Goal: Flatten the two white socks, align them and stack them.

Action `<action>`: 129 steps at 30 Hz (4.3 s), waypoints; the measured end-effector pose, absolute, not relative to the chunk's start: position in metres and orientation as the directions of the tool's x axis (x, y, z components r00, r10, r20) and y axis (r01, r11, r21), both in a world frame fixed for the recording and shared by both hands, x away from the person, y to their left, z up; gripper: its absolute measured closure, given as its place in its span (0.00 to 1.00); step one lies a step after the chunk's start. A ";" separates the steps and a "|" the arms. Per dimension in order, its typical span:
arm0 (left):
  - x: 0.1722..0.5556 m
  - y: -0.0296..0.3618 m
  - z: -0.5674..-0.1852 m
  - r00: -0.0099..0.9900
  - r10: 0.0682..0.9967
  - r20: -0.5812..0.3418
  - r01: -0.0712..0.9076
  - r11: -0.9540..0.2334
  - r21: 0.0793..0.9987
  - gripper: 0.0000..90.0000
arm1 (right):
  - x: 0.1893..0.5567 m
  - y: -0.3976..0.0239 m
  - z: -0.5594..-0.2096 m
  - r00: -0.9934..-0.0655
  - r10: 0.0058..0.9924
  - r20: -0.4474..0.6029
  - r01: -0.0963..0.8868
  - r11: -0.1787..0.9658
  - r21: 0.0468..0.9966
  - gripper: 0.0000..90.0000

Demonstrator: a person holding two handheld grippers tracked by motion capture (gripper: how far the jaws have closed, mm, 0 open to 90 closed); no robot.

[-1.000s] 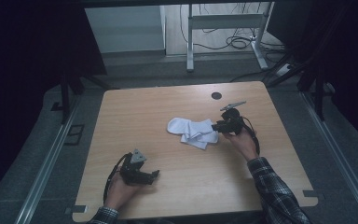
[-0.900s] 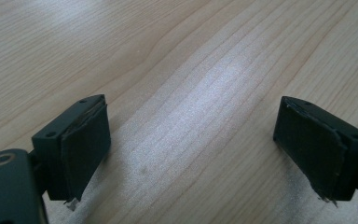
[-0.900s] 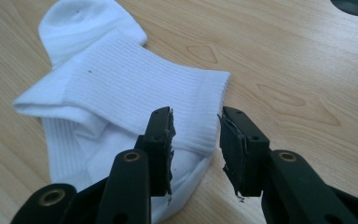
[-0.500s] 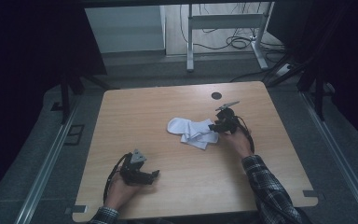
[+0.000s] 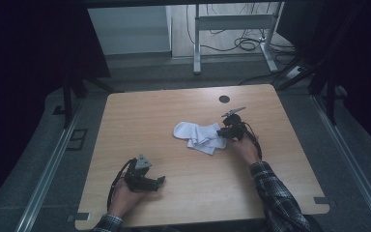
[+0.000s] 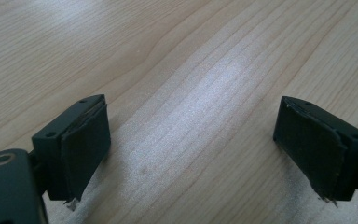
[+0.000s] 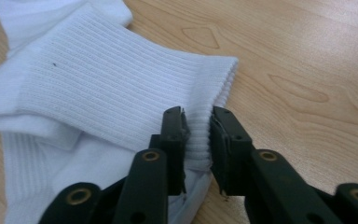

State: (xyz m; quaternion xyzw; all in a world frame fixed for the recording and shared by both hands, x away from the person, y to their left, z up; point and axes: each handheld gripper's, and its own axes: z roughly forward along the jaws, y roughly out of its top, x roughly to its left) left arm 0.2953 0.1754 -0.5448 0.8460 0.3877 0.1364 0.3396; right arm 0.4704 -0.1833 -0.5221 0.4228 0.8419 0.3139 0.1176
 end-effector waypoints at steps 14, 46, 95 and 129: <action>0.296 0.176 -0.545 0.667 0.745 -0.027 0.560 -0.477 0.678 0.12 | 0.454 -0.185 -0.468 -0.657 0.749 0.091 0.582 0.426 0.693 0.88; 0.296 0.176 -0.545 0.666 0.745 -0.027 0.559 -0.475 0.679 0.12 | 0.444 -0.141 -0.323 -0.719 0.694 0.042 0.398 0.362 0.843 0.89; 0.297 0.175 -0.544 0.664 0.747 -0.024 0.560 -0.476 0.678 0.12 | 0.436 -0.231 -0.294 -0.620 0.782 0.056 0.413 0.265 0.871 0.89; 0.298 0.173 -0.544 0.649 0.760 -0.030 0.573 -0.463 0.676 0.12 | 0.422 -0.370 -0.479 -0.392 0.911 0.131 0.709 0.208 0.674 0.88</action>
